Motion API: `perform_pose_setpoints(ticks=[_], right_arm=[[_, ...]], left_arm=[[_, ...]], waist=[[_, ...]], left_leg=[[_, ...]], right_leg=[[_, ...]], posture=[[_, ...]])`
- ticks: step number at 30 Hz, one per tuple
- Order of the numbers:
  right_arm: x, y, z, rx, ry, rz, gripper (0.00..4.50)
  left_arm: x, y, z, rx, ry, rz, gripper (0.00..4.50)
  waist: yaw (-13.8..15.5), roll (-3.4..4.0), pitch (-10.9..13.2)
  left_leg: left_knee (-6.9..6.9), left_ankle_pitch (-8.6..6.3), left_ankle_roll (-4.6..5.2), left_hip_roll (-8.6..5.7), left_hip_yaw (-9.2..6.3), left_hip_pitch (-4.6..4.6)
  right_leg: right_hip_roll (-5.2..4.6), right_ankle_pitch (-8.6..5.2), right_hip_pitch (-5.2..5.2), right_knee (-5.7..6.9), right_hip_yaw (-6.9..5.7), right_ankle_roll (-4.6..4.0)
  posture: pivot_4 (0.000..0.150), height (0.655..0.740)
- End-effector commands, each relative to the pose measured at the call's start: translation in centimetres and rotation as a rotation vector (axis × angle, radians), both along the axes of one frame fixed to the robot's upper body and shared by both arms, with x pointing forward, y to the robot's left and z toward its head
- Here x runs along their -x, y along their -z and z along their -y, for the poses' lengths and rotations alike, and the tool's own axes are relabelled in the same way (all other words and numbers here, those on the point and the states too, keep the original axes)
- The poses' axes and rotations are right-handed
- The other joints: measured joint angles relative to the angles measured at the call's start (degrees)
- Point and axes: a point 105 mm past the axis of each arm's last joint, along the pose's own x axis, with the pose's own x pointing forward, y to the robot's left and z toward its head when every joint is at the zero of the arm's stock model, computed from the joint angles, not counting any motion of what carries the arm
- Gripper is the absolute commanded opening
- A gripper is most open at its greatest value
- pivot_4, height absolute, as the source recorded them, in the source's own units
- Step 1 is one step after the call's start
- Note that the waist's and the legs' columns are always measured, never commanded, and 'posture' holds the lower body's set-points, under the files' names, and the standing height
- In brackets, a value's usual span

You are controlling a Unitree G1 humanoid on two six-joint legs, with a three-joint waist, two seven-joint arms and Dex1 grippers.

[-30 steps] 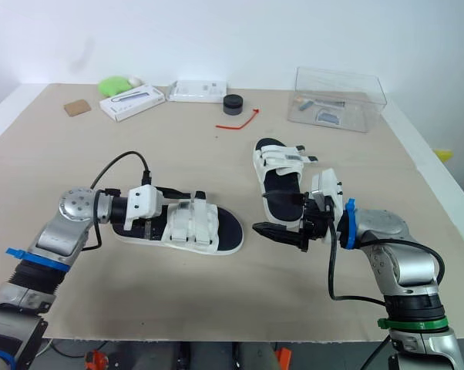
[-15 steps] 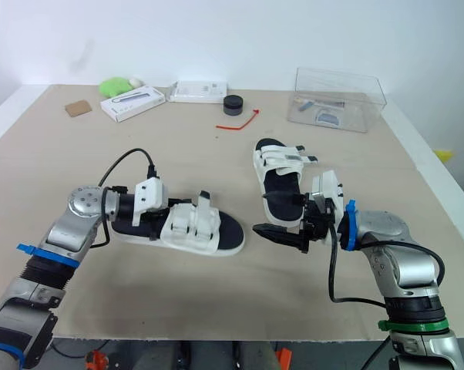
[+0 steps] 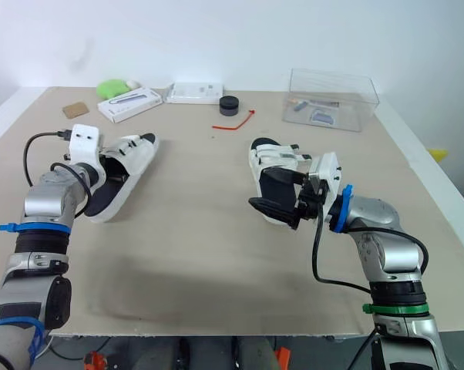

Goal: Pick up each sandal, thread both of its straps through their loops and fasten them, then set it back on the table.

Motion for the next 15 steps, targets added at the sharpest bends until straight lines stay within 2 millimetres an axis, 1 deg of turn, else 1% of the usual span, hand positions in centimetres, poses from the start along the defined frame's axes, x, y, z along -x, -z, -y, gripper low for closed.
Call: perform_pose_setpoints(ticks=[1,7,9,11,12,13,14,15], right_arm=[[-0.2,-0.9,-0.4,0.004,-0.032,0.038,4.50],[-0.3,-0.7,-0.5,0.006,-0.041,0.033,4.50],[-0.3,-0.6,-0.6,0.006,-0.047,0.031,4.50],[-0.3,-0.5,-0.6,0.009,-0.051,0.029,4.50],[-0.3,-0.4,-0.6,0.011,-0.052,0.029,4.50],[-0.3,-0.4,-0.6,0.013,-0.052,0.029,4.50],[-0.3,-0.4,-0.6,0.015,-0.053,0.028,4.50],[-0.3,-0.3,-0.5,0.016,-0.052,0.027,4.50]], left_arm=[[-0.3,-1.7,-1.1,-0.004,-0.079,0.058,0.02],[-0.4,-1.8,-1.2,-0.008,-0.080,0.076,0.02],[-0.5,-1.9,-1.3,-0.002,-0.077,0.084,0.96],[-0.5,-1.9,-1.3,-0.014,-0.066,0.088,1.38],[-0.4,-2.1,-1.2,-0.017,-0.061,0.097,1.86],[-0.4,-2.3,-1.2,-0.016,-0.057,0.104,2.16],[-0.3,-2.5,-1.2,-0.011,-0.056,0.110,2.83],[-0.1,-2.9,-1.3,-0.009,-0.048,0.123,3.00]], waist=[[0.0,0.00,0.0],[0.0,0.00,0.0],[0.0,0.00,0.0],[0.0,0.00,0.0],[0.0,0.00,0.0],[0.0,0.00,0.0],[0.0,-0.01,0.0],[0.0,0.00,0.0]], left_leg=[[0.00,-0.01,-0.02,-0.10,0.02,0.00],[0.00,-0.01,-0.07,-0.20,0.04,-0.02],[0.00,0.02,-0.12,-0.20,0.03,-0.01],[0.00,0.07,-0.20,-0.19,0.02,0.00],[0.00,0.08,-0.21,-0.19,0.01,0.00],[0.00,0.08,-0.22,-0.19,0.01,0.00],[0.00,0.09,-0.23,-0.19,0.00,-0.02],[0.00,0.09,-0.23,-0.19,-0.02,-0.04]], right_leg=[[-0.16,0.00,0.00,0.01,0.01,0.01],[-0.42,0.02,0.00,0.01,0.01,0.07],[-0.43,0.02,0.00,0.04,0.00,0.07],[-0.41,0.03,0.00,0.05,0.00,0.06],[-0.39,0.04,0.00,0.05,0.00,0.06],[-0.38,0.04,-0.01,0.05,0.00,0.06],[-0.37,0.04,-0.01,0.05,-0.01,0.06],[-0.37,0.04,-0.01,0.05,-0.03,0.06]], posture=[[0.150,0.7400],[0.150,0.7400],[0.150,0.7400],[0.150,0.7400],[0.150,0.7400],[0.150,0.7400],[0.150,0.7400],[0.150,0.7400]])
